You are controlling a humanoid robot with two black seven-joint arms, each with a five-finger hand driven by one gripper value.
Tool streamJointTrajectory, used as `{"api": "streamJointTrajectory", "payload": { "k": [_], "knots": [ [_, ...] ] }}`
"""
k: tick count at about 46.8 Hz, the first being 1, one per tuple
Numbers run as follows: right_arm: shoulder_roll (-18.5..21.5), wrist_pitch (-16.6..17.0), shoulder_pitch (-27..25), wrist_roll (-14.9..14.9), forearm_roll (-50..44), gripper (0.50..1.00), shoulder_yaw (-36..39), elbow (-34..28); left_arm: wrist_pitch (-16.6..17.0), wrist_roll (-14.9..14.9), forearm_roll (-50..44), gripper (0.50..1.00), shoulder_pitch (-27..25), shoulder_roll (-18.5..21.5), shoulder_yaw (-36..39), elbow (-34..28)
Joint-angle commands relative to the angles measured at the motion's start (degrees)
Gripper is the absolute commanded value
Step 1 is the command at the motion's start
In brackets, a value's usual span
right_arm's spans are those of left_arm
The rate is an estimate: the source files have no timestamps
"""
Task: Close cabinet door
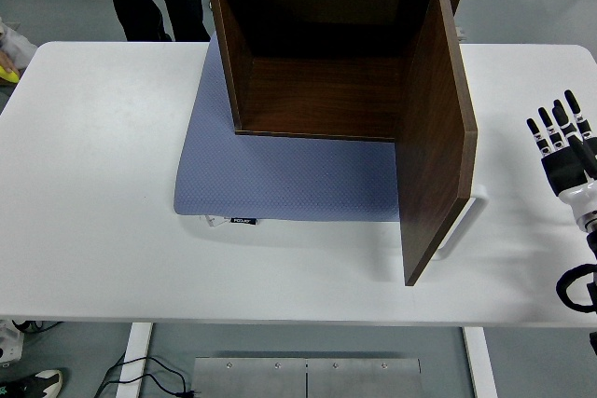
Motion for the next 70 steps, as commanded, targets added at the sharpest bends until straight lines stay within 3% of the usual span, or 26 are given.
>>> {"api": "streamJointTrajectory", "payload": {
  "k": [1, 70],
  "knots": [
    [0.0, 0.0, 0.0, 0.0, 0.0, 1.000, 0.0, 0.0, -0.1, 0.0, 0.0, 1.000, 0.0, 0.0, 0.1, 0.0],
    [-1.3, 0.1, 0.0, 0.0, 0.0, 1.000, 0.0, 0.0, -0.2, 0.0, 0.0, 1.000, 0.5, 0.0, 0.0, 0.0]
  ]
}}
